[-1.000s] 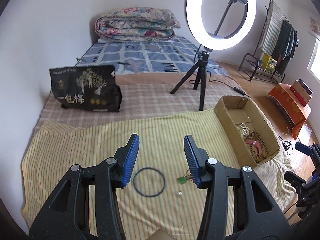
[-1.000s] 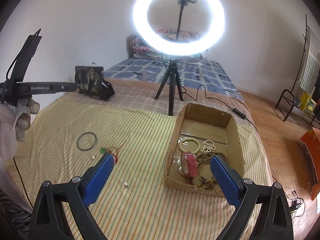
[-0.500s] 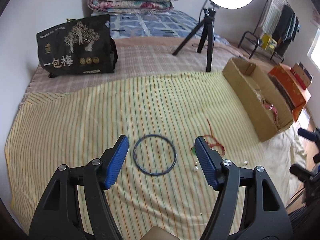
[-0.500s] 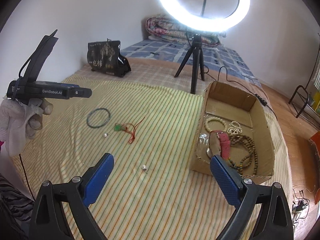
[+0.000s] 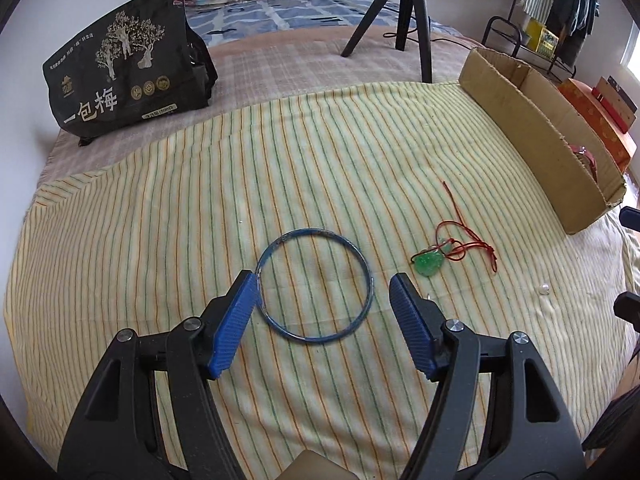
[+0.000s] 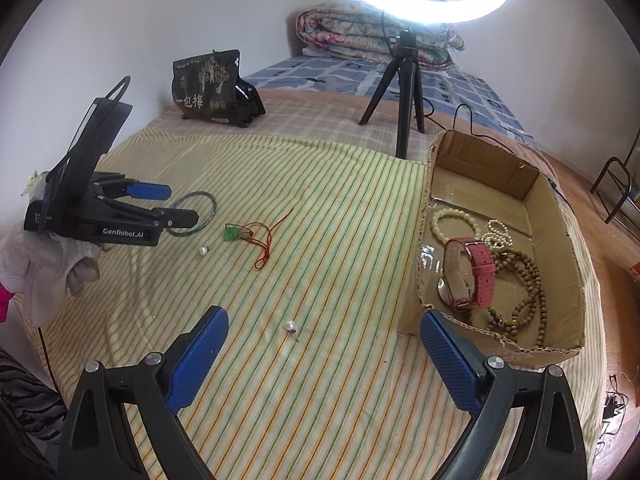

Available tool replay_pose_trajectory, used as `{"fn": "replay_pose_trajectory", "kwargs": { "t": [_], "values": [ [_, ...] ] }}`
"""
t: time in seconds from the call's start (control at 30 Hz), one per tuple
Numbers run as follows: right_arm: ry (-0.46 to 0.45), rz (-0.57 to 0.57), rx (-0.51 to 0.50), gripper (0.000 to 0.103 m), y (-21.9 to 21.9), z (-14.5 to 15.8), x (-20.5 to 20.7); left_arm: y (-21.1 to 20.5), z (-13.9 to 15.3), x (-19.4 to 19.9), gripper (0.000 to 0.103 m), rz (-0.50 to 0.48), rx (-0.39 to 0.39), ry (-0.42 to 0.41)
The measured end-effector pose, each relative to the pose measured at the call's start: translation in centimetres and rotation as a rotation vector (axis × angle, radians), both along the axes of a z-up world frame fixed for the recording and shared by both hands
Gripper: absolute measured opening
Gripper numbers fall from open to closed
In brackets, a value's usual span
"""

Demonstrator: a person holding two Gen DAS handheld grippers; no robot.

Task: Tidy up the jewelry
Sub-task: 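Lower the left tool around the blue bangle while the right approaches the pearl earring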

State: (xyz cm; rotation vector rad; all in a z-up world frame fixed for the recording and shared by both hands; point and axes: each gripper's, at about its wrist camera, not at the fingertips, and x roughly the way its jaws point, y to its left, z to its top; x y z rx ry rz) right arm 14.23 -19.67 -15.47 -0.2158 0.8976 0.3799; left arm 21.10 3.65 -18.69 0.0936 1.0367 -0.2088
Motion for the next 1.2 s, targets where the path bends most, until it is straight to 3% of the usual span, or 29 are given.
{"fn": "replay_pose_trajectory", "kwargs": {
  "t": [0.4, 0.5, 0.73, 0.87, 0.93, 1.0, 1.2],
  "values": [
    [0.033, 0.029, -0.012, 0.097, 1.1, -1.4, 0.4, -0.1, -1.2, 0.8, 0.071, 0.018, 0.011, 0.026],
    [0.038, 0.03, -0.013, 0.097, 1.3, -1.5, 0.5, 0.1, -1.5, 1.1, 0.077, 0.023, 0.014, 0.035],
    [0.054, 0.022, -0.005, 0.093, 1.3, -1.8, 0.8, 0.2, -2.0, 1.3, 0.081, 0.02, 0.011, 0.024],
    [0.082, 0.025, -0.005, 0.086, 1.7, -2.7, 1.1, 0.2, -2.1, 1.2, 0.081, 0.015, 0.012, 0.011],
    [0.11, 0.038, -0.014, 0.076, 2.1, -3.4, 1.3, 0.3, -2.1, 1.2, 0.081, 0.012, 0.008, 0.009],
    [0.144, 0.046, -0.017, 0.059, 2.3, -4.2, 1.6, 0.3, -2.1, 1.2, 0.081, 0.007, 0.006, 0.008],
    [0.19, 0.063, 0.006, 0.041, 2.5, -5.3, 2.1, 0.4, -2.1, 1.2, 0.081, 0.006, -0.001, 0.009]
  ]
}}
